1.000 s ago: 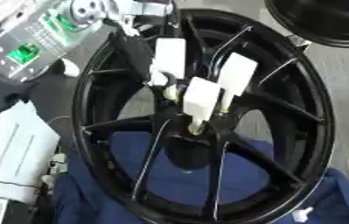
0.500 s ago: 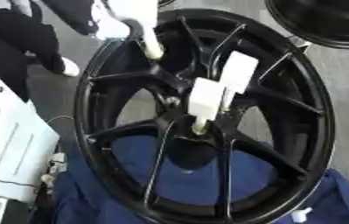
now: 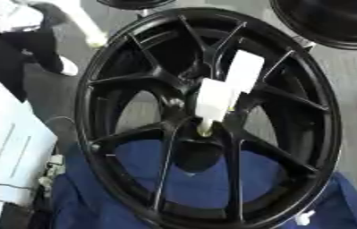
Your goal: Pull the pin out of the wheel hub.
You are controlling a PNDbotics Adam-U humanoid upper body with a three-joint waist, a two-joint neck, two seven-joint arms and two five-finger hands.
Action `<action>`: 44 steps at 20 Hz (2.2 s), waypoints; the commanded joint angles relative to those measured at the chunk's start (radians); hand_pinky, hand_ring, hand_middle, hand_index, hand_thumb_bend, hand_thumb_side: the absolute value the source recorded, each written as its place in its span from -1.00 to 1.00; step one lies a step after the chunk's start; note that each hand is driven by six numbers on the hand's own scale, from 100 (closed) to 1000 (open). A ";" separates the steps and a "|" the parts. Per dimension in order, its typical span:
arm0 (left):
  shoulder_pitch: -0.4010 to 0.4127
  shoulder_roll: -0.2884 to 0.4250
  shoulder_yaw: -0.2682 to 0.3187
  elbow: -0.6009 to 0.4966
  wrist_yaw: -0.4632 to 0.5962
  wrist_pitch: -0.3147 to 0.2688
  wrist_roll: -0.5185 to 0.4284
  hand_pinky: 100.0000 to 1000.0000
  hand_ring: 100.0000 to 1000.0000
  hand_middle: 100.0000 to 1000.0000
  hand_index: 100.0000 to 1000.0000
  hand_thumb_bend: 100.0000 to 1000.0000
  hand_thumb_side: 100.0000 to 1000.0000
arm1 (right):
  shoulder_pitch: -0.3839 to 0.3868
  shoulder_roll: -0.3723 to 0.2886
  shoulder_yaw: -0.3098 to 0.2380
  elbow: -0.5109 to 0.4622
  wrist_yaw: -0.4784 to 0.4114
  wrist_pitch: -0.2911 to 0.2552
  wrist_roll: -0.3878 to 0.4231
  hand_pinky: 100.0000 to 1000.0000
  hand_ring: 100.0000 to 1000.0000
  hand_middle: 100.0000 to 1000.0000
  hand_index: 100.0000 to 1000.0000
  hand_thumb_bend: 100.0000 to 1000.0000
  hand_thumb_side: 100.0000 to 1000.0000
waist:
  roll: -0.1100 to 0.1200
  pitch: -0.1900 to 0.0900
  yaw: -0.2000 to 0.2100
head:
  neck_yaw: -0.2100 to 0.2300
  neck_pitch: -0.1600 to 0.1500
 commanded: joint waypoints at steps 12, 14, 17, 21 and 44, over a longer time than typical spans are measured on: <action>0.387 0.157 0.205 0.061 0.110 0.046 0.192 0.63 0.53 0.36 0.50 -1.00 -0.13 | -0.018 -0.037 -0.019 -0.005 -0.009 -0.005 -0.015 0.63 0.16 0.08 0.51 -1.00 0.53 | -0.014 -0.011 0.002 | -0.041 -0.002; 0.403 0.152 0.206 0.066 0.113 0.029 0.196 0.66 0.56 0.41 0.58 -0.95 0.52 | -0.021 -0.036 -0.018 -0.005 -0.009 -0.005 -0.014 0.63 0.16 0.08 0.51 -1.00 0.52 | -0.016 -0.014 0.000 | -0.059 0.001; 0.419 0.145 0.206 0.073 0.108 0.012 0.197 0.67 0.57 0.43 0.62 -0.82 0.78 | -0.021 -0.035 -0.018 -0.004 -0.009 -0.005 -0.014 0.62 0.16 0.08 0.51 -1.00 0.52 | -0.017 -0.016 -0.003 | -0.067 0.001; 0.428 0.132 0.212 0.079 0.105 0.007 0.204 0.66 0.56 0.43 0.63 -0.89 0.80 | -0.021 -0.034 -0.019 -0.005 -0.010 -0.005 -0.014 0.62 0.16 0.07 0.51 -1.00 0.53 | -0.015 -0.016 -0.003 | -0.065 -0.001; 0.497 -0.124 0.272 -0.031 0.555 -0.070 0.833 0.27 0.26 0.10 0.34 -1.00 0.49 | -0.038 -0.014 -0.018 -0.020 -0.010 -0.006 -0.010 0.62 0.16 0.07 0.51 -1.00 0.52 | -0.015 -0.012 -0.005 | -0.028 -0.005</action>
